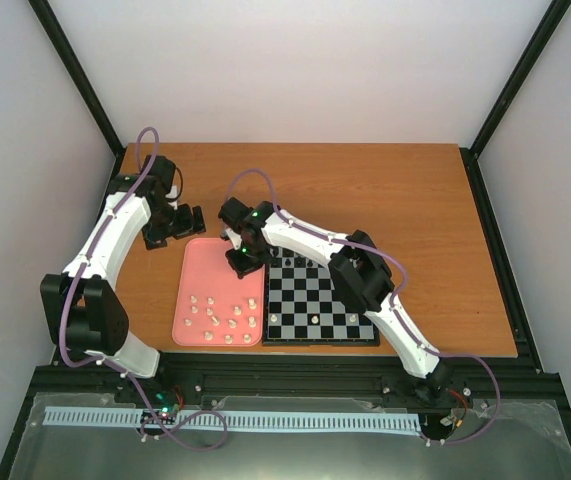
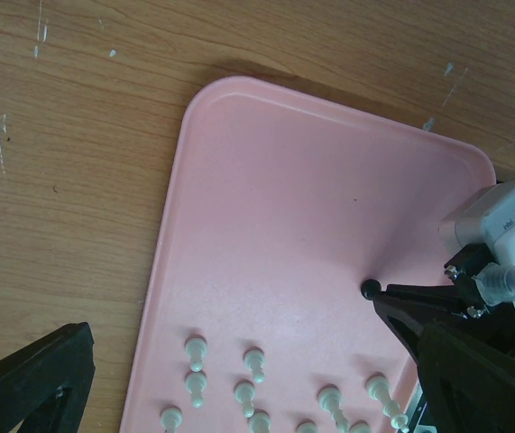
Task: Set up the chess pieces on the board
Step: Pick up the chess piece from the storage box, then place the chess piece on the chessboard.
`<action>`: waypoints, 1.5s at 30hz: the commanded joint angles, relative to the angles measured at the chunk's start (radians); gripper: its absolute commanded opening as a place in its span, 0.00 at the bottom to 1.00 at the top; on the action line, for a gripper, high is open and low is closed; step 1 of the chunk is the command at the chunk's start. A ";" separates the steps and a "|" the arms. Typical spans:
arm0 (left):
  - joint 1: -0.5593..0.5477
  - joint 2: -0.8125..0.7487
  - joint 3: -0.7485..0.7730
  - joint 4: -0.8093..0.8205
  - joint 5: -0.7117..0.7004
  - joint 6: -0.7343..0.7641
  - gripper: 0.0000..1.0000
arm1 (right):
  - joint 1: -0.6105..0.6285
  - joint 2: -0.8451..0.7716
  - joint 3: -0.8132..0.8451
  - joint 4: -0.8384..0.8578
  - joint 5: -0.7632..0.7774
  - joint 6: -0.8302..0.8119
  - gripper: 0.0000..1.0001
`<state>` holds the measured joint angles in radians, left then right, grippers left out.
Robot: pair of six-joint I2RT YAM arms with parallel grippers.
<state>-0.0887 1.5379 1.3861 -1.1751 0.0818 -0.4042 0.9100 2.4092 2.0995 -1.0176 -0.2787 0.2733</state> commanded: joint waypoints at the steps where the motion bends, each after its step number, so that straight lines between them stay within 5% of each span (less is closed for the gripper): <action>1: 0.008 -0.005 0.003 -0.002 -0.004 0.005 1.00 | 0.009 0.012 0.018 -0.020 0.012 -0.004 0.03; 15: 0.008 -0.011 -0.005 0.006 -0.004 0.005 1.00 | -0.071 -0.249 -0.016 -0.076 0.122 0.027 0.03; 29: 0.008 0.002 0.009 0.010 0.013 0.013 1.00 | -0.383 -0.630 -0.556 -0.060 0.197 0.005 0.03; 45: 0.008 0.004 0.030 -0.014 0.009 0.010 1.00 | -0.464 -0.605 -0.739 0.010 0.186 -0.013 0.03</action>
<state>-0.0887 1.5379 1.3808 -1.1755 0.0868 -0.4038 0.4641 1.7981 1.3731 -1.0325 -0.1013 0.2752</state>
